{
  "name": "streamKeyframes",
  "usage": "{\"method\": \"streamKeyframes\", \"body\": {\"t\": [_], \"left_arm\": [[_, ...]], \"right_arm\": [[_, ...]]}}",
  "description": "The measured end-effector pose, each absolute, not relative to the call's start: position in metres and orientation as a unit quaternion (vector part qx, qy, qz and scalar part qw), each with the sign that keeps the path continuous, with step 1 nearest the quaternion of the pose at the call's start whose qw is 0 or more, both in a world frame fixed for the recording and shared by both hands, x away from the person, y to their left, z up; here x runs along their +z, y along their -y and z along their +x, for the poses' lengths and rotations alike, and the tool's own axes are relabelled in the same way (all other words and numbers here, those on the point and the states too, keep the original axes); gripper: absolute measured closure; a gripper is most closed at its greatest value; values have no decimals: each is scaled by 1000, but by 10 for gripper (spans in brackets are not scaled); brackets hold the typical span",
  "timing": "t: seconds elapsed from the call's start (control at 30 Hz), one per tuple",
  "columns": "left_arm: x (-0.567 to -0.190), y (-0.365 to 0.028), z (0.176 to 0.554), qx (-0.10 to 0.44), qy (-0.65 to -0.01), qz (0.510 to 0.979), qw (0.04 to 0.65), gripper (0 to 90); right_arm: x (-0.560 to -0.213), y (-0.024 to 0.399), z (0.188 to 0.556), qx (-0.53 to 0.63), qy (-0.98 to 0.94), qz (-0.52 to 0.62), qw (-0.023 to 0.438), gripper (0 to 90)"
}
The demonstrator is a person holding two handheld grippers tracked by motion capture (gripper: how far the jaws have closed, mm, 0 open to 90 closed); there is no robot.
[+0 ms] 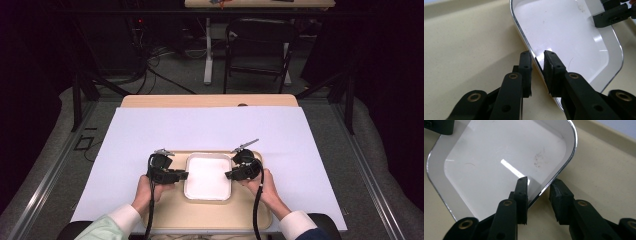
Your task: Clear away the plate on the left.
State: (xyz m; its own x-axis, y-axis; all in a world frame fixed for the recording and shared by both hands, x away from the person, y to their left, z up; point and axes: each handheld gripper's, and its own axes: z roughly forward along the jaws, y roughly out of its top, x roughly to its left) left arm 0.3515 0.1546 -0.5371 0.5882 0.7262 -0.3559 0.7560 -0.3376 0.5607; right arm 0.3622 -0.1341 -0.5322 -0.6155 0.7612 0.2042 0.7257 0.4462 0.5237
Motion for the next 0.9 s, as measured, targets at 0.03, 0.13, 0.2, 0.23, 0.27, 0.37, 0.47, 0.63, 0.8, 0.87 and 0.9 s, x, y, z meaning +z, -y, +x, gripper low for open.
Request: {"method": "streamKeyframes", "body": {"t": [0.03, 0.13, 0.2, 0.23, 0.27, 0.37, 0.47, 0.63, 0.8, 0.87, 0.9], "left_arm": [[-537, -155, 351, -21, -453, 818, 355, 759], [-538, -154, 352, -21, -454, 818, 353, 758], [-537, -154, 352, -19, -453, 819, 352, 758], [-538, -154, 352, -19, -453, 819, 351, 757], [-538, -154, 352, -18, -452, 820, 351, 757], [-538, -154, 352, -18, -453, 819, 350, 756], [-539, -154, 353, -18, -454, 820, 348, 755], [-540, -154, 353, -17, -455, 820, 346, 752], [-541, -152, 352, -17, -453, 823, 341, 743], [-542, -151, 352, -17, -454, 824, 339, 735], [-542, -151, 352, -17, -454, 824, 338, 734]], "right_arm": [[-532, 134, 362, 292, -850, 437, 30, 676], [-534, 133, 363, 288, -852, 436, 32, 672], [-534, 133, 362, 287, -852, 436, 33, 671], [-534, 132, 362, 287, -853, 435, 33, 671], [-534, 132, 362, 287, -853, 435, 33, 669], [-534, 132, 362, 287, -853, 435, 35, 667], [-535, 131, 362, 285, -854, 435, 33, 662], [-536, 131, 362, 282, -855, 433, 35, 659], [-536, 130, 362, 277, -859, 429, 40, 656], [-537, 129, 363, 271, -861, 428, 43, 651], [-537, 128, 363, 271, -861, 428, 46, 650]]}}
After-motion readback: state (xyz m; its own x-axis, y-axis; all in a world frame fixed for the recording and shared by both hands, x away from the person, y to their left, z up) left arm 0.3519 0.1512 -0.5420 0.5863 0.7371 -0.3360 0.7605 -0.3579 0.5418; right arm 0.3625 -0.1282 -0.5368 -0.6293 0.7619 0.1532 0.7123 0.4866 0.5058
